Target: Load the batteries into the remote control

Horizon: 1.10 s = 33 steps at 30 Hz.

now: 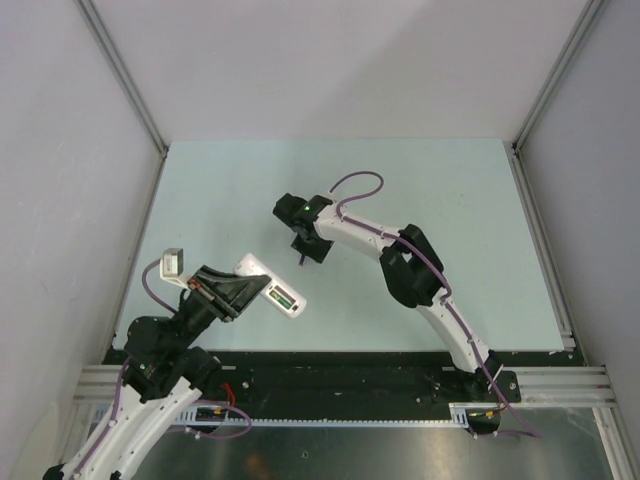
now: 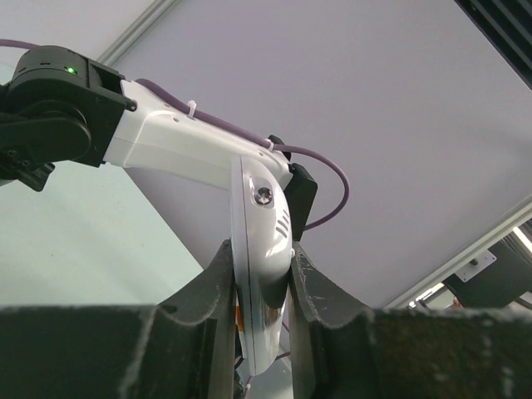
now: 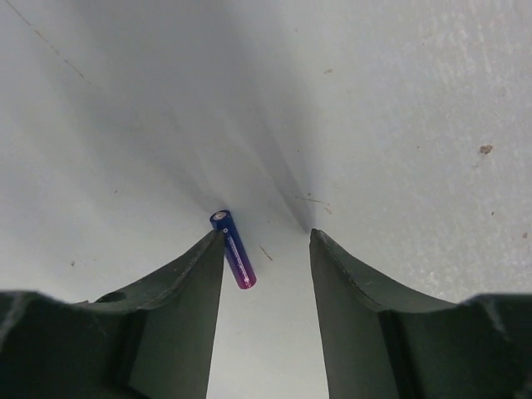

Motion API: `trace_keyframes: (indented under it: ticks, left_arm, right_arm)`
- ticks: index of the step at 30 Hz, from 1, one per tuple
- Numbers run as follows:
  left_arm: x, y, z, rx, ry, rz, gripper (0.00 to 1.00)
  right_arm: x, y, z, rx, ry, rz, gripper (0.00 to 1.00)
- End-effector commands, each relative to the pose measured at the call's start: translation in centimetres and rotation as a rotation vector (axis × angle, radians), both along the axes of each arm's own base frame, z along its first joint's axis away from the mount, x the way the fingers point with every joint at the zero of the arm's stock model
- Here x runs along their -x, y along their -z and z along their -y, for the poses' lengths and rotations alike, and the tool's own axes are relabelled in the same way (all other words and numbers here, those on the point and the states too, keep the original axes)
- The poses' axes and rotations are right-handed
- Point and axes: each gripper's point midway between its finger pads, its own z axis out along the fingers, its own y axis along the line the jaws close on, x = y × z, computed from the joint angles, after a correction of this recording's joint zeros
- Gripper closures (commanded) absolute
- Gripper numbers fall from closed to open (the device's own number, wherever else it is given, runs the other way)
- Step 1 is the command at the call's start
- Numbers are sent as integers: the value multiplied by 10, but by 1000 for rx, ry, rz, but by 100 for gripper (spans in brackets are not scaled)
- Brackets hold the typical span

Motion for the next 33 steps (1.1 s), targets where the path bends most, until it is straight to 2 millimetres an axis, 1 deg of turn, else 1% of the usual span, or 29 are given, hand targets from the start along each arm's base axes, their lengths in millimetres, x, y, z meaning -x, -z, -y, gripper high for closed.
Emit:
trace_keyframes:
  ticks: [1,3,4,6,7,11,13,15,16,18,22,24,25,27,28,29,31,32,33]
  left_arm:
    - [4,-4,0,22,14,12,100]
    - [4,-4,0,24,14,12,100]
    - [3,-2,0,23,14,9,100]
    - [3,-2,0,24,13,8,100]
    - [4,-2,0,22,16,10,100]
    - [3,-1,0,21,14,7,100]
    - [2,-1,0,20,13,5,100]
    - [3,-1,1,19,14,6,100]
    - [3,-1,1,21,16,7,100]
    - [3,-1,1,19,16,4,100]
    - [2,-1,1,20,15,3,100]
    - [3,0,1,20,15,3,100]
    - [3,-1,1,21,16,5,100]
    - [4,-1,1,20,19,7,100]
    - [4,0,1,19,19,6,100]
    - [4,-1,1,20,20,8,100]
    - [4,0,1,18,20,5,100]
    - [4,-1,1,15,17,7,100]
    - [4,-1,1,13,17,9,100]
  right_arm:
    - [-5,8,8,58,-30,-3,51]
    - [-5,9,6,67,-66,-8,52]
    - [-4,14,6,81,-78,-16,52]
    - [-4,13,5,103,-99,-18,52]
    - [-3,17,7,122,-116,-26,52]
    - [1,24,10,155,-146,-44,53]
    - [4,29,15,172,-145,-58,53]
    - [5,31,18,171,-141,-70,56]
    - [6,35,22,174,-133,-81,60]
    - [8,33,21,163,-132,-84,62]
    - [13,34,20,151,-129,-87,73]
    - [16,37,19,146,-129,-98,77]
    - [17,38,19,145,-131,-99,85]
    - [19,39,19,143,-134,-107,93]
    - [19,40,17,135,-138,-107,100]
    - [22,41,18,134,-141,-116,100]
    - [21,33,17,130,-165,-99,100]
    - [18,32,23,150,-166,-88,100]
    - [17,27,26,163,-199,-75,100]
